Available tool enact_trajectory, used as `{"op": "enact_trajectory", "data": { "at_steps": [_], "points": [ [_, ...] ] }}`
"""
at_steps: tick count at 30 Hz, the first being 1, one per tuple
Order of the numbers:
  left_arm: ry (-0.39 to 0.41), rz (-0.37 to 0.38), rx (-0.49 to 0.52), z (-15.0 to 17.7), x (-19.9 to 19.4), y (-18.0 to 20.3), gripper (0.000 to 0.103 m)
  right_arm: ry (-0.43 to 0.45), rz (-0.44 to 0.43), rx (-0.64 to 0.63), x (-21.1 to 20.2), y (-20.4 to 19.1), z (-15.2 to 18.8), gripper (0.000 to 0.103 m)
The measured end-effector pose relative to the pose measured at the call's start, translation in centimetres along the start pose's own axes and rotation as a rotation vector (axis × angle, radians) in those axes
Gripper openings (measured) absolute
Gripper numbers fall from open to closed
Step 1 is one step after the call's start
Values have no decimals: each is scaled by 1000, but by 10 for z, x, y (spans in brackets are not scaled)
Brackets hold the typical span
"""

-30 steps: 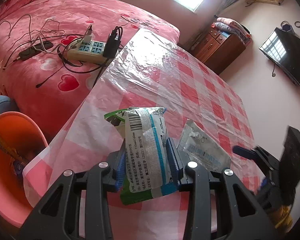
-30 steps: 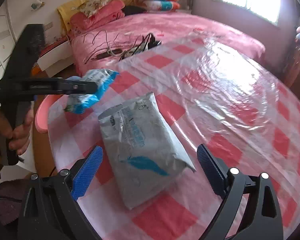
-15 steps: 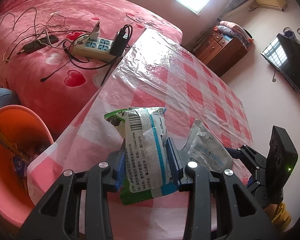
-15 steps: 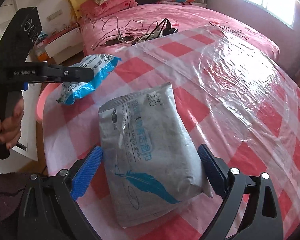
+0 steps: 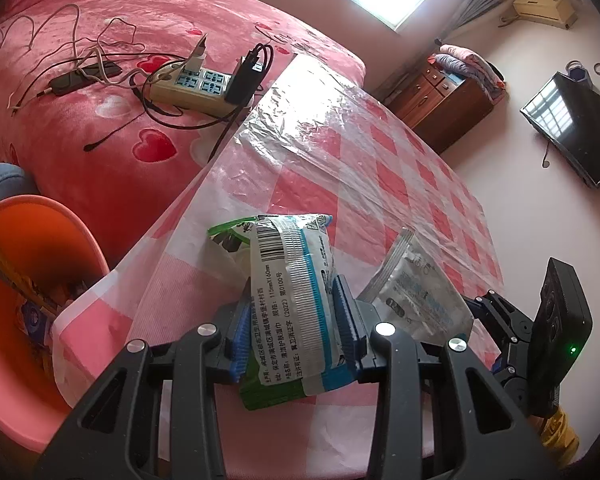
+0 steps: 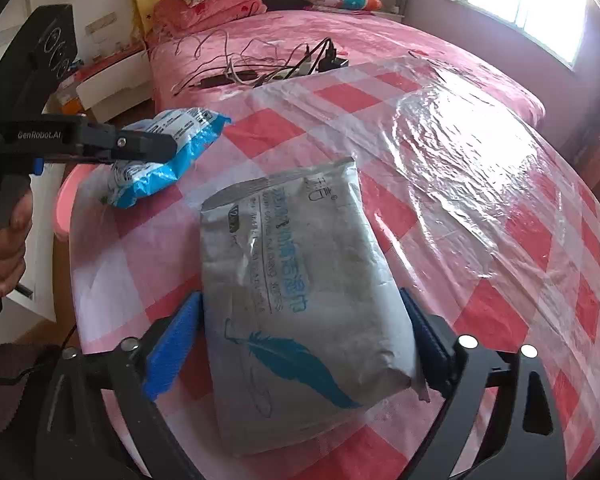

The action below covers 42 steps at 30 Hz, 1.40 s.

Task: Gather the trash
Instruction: 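Carry both bags over the orange bucket and open both tools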

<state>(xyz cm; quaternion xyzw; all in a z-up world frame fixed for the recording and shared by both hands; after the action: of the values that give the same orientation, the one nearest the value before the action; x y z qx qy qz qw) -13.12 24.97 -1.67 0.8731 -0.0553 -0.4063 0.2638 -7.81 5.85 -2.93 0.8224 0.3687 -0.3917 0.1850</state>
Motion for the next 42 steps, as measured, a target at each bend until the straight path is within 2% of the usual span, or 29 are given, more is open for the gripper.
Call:
{"op": "enact_trajectory", "data": {
  "at_steps": [14, 23, 32, 42],
  "points": [
    [30, 38, -8, 8, -17, -5, 39, 24, 44, 94, -11, -9, 3, 82],
    [73, 36, -24, 10, -40, -19, 39, 46, 10, 125, -17, -29, -11, 81],
    [127, -24, -83, 12, -72, -58, 39, 75, -66, 74, -16, -69, -52, 81],
    [165, -154, -202, 21, -99, -132, 39, 95, -174, -21, 3, -132, -102, 81]
  ]
}}
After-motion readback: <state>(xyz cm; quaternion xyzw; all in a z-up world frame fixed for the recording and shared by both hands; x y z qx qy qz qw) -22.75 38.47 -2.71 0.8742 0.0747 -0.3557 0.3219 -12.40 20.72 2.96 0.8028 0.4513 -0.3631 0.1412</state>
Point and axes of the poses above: each gripper's, at about its wrist camera, not at the fingertips, and x roughly the way its jaws point, y to its right, z to its underside, the point moved 2 cm from there along x, roughly the way its jaws point, and after that the axes turned 4 degrees about y, right-handed, at the moved point
